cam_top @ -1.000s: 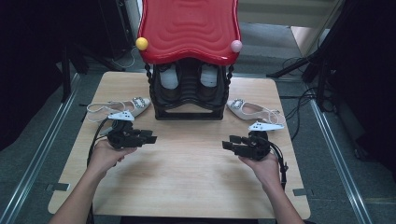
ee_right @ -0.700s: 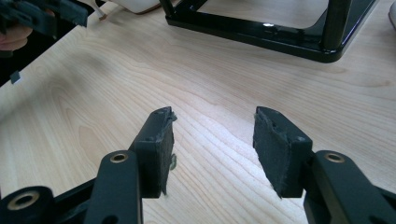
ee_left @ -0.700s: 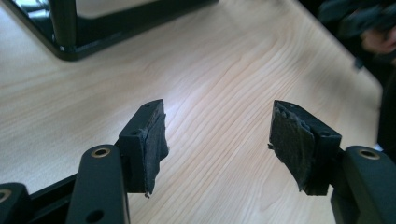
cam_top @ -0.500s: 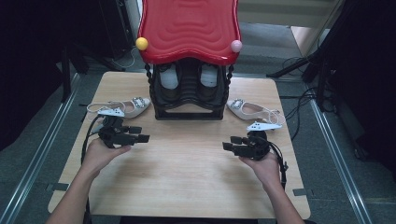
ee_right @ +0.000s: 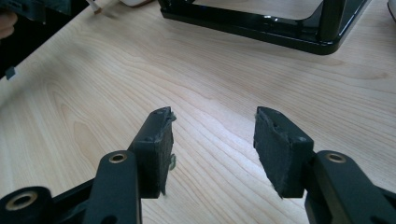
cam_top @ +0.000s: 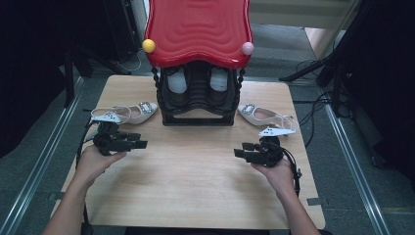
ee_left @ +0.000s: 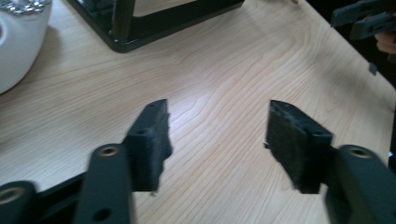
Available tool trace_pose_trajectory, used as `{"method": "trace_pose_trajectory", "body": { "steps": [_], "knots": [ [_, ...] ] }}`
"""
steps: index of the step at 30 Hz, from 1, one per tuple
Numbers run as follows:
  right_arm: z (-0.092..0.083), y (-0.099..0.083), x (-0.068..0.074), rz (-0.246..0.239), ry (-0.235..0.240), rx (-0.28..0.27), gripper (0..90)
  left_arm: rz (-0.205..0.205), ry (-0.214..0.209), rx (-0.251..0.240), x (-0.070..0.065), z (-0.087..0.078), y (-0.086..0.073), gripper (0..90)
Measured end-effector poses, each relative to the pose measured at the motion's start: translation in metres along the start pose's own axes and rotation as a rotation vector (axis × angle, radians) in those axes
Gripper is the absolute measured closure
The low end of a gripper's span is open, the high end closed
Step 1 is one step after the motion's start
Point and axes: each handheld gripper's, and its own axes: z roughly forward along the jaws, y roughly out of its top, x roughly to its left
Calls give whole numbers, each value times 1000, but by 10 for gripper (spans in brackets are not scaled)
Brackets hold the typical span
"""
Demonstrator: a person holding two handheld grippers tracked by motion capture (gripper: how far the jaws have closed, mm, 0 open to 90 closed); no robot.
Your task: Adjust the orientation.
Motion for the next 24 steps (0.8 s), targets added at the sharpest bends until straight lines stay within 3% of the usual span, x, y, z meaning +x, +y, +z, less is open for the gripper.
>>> {"method": "trace_pose_trajectory", "body": {
  "steps": [7,11,14,18,24],
  "knots": [
    [1,0,-2,5,6,18,474,-67,15,4,15,-12,-4,682],
    [0,1,-2,4,8,14,474,-58,38,-3,23,-20,-6,799],
    [0,1,-3,13,5,10,474,-87,63,11,30,-23,-8,819],
    [-1,1,-3,18,-7,15,475,-77,86,-3,38,-28,-11,898],
    [-2,1,-4,25,-12,18,476,-80,100,-22,52,-37,-17,900]
  ]
}}
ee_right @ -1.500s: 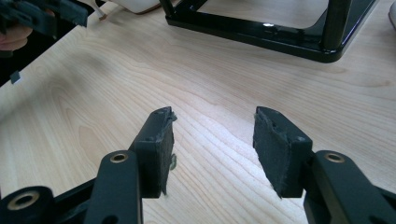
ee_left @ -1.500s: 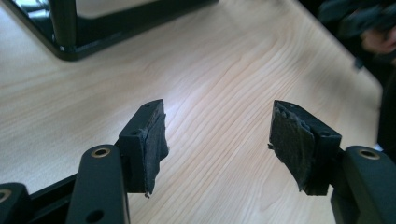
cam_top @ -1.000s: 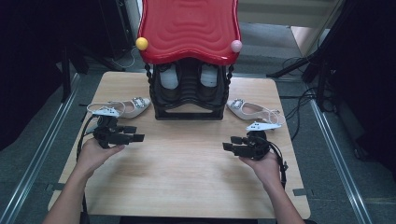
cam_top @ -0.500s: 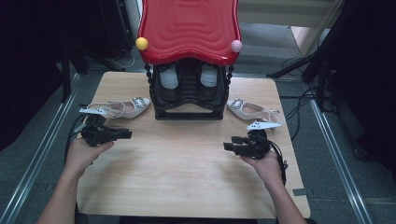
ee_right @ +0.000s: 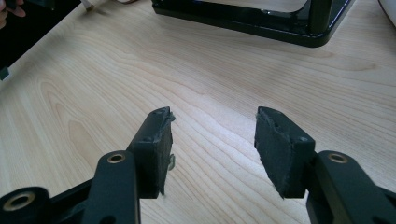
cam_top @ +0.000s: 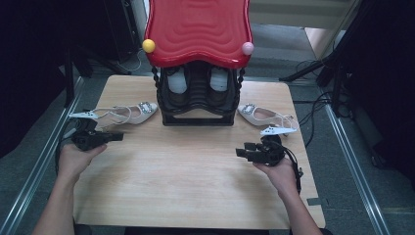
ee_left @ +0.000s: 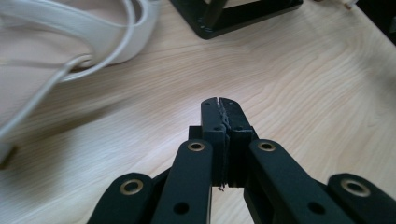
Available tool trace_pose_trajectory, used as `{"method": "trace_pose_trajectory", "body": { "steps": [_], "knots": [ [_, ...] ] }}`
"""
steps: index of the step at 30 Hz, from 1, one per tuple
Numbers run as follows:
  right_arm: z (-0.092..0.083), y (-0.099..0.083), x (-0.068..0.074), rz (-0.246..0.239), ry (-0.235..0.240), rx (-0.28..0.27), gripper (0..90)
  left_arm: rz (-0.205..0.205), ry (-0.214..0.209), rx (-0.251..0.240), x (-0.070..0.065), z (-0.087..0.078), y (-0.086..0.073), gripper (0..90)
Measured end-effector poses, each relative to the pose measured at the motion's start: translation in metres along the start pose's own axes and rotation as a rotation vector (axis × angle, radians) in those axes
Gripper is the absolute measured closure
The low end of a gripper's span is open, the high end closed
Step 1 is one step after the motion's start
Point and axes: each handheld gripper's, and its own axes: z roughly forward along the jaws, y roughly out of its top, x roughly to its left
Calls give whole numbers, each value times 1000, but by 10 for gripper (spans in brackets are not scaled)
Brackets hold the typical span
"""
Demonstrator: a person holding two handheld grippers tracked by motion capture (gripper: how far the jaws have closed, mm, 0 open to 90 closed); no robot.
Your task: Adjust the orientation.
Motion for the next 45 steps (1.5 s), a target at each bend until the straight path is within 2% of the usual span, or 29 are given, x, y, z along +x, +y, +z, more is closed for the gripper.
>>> {"method": "trace_pose_trajectory", "body": {
  "steps": [2,6,7,10,12,15,19,22,25,28,30,37,39,40,42,45],
  "knots": [
    [0,0,0,0,0,0,476,-37,-1,-8,6,-3,-1,900],
    [0,0,1,-6,-9,-6,479,-36,45,-26,15,-12,-5,900],
    [-1,0,1,-3,-9,-10,480,-38,53,-17,19,-15,-6,900],
    [-2,1,0,-3,-16,-20,480,-63,74,-13,30,-17,-10,900],
    [-3,0,-1,2,-21,-18,481,-67,104,-9,38,-19,-13,900],
    [-2,0,-1,-1,-22,-21,481,-102,110,-24,51,-21,-16,900],
    [-2,-1,0,0,-24,-18,481,-119,149,-20,65,-21,-19,900],
    [-3,-3,0,2,-30,-14,482,-153,166,-37,76,-22,-21,900],
    [-5,-4,-1,7,-37,-17,482,-163,188,-48,79,-19,-19,900],
    [-7,-7,-1,12,-42,-18,482,-152,229,-28,80,-12,-15,900],
    [-8,-8,-1,8,-45,-20,482,-144,241,-7,81,-8,-13,900],
    [-15,-14,-3,24,-60,-26,482,-159,248,-18,87,-2,-11,900],
    [-16,-15,-4,28,-63,-31,481,-167,241,-20,88,1,-11,900],
    [-17,-15,-3,34,-63,-28,482,-167,224,-25,88,1,-12,900],
    [-17,-15,-3,28,-64,-26,482,-151,202,-27,85,4,-10,900],
    [-17,-15,-3,29,-65,-25,482,-119,209,-21,79,7,-6,900]
  ]
}}
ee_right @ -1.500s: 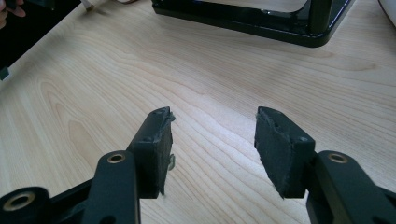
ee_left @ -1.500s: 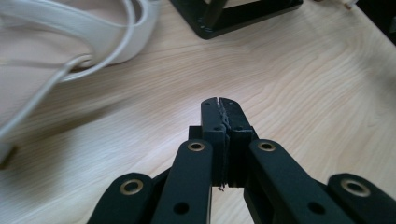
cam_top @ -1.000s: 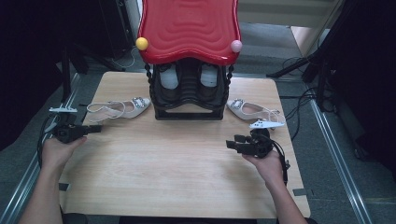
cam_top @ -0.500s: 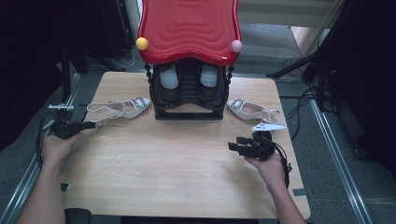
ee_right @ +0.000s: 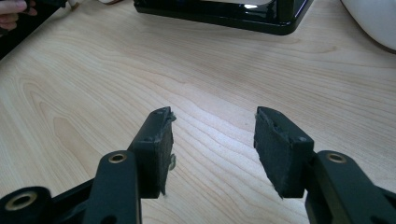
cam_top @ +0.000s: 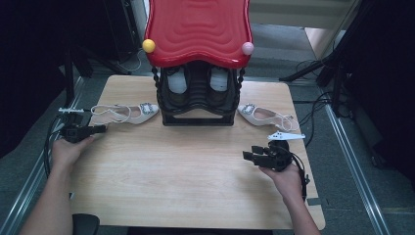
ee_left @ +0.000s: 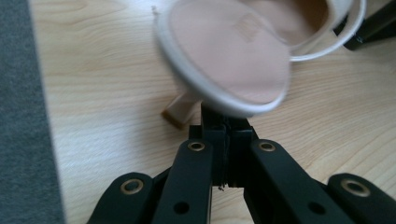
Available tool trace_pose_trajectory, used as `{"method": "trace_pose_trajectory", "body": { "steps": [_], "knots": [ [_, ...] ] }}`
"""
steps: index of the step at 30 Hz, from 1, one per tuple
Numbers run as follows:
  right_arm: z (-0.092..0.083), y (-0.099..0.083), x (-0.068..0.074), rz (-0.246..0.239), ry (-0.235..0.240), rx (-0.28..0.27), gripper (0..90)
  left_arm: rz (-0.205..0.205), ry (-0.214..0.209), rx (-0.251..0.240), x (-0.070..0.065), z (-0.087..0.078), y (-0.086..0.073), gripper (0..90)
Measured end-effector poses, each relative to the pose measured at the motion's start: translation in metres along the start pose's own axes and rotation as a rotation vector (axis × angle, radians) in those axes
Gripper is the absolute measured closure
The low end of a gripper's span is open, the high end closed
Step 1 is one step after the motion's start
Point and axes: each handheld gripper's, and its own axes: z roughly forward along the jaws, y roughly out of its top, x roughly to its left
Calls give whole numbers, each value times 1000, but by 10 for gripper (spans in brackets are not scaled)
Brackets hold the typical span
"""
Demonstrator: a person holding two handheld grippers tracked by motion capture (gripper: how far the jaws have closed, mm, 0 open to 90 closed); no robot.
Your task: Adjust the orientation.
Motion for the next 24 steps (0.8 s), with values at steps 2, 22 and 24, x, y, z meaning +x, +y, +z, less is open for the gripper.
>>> {"method": "trace_pose_trajectory", "body": {
  "steps": [2,22,24],
  "knots": [
    [0,0,0,0,0,-2,482,-2,-3,-1,-1,-3,0,900],
    [8,3,2,-7,11,18,479,-47,48,-6,31,-9,18,900],
    [9,3,2,-8,10,20,479,-54,47,-8,32,-7,22,900]
  ]
}}
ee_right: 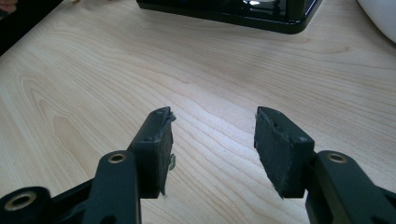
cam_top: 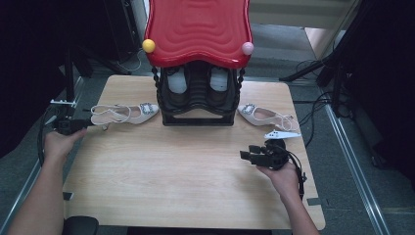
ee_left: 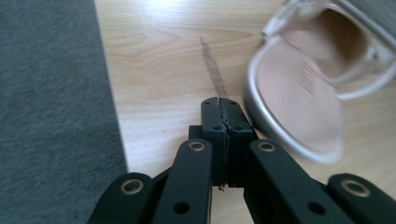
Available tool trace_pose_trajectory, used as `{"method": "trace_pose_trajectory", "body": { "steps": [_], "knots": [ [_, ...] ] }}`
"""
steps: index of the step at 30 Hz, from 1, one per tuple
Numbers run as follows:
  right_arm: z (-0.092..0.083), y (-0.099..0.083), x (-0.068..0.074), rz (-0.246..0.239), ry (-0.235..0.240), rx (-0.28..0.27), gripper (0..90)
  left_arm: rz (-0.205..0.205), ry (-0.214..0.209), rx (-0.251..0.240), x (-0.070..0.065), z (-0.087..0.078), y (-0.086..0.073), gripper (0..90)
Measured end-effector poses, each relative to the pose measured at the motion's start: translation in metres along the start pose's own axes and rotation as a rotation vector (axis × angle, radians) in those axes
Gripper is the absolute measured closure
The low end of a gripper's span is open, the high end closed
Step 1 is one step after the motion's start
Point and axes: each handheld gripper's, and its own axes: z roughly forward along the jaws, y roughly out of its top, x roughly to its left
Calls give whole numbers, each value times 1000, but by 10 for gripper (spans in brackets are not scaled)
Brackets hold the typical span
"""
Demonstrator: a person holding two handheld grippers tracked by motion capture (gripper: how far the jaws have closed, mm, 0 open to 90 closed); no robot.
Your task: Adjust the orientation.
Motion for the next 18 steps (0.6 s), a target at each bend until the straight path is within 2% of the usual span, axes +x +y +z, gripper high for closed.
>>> {"method": "trace_pose_trajectory", "body": {
  "steps": [4,6,11,14,18],
  "knots": [
    [0,0,-1,2,-1,2,479,-1,-29,12,-2,2,1,900],
    [0,0,-1,3,1,0,479,18,-36,27,-5,2,0,900],
    [0,-1,-1,-2,-1,-1,478,9,-69,14,-15,0,-4,900],
    [-1,0,0,0,3,-3,477,17,-63,30,-24,-2,-6,900],
    [0,0,1,-1,5,-3,477,1,-57,37,-34,-2,-10,900]
  ]
}}
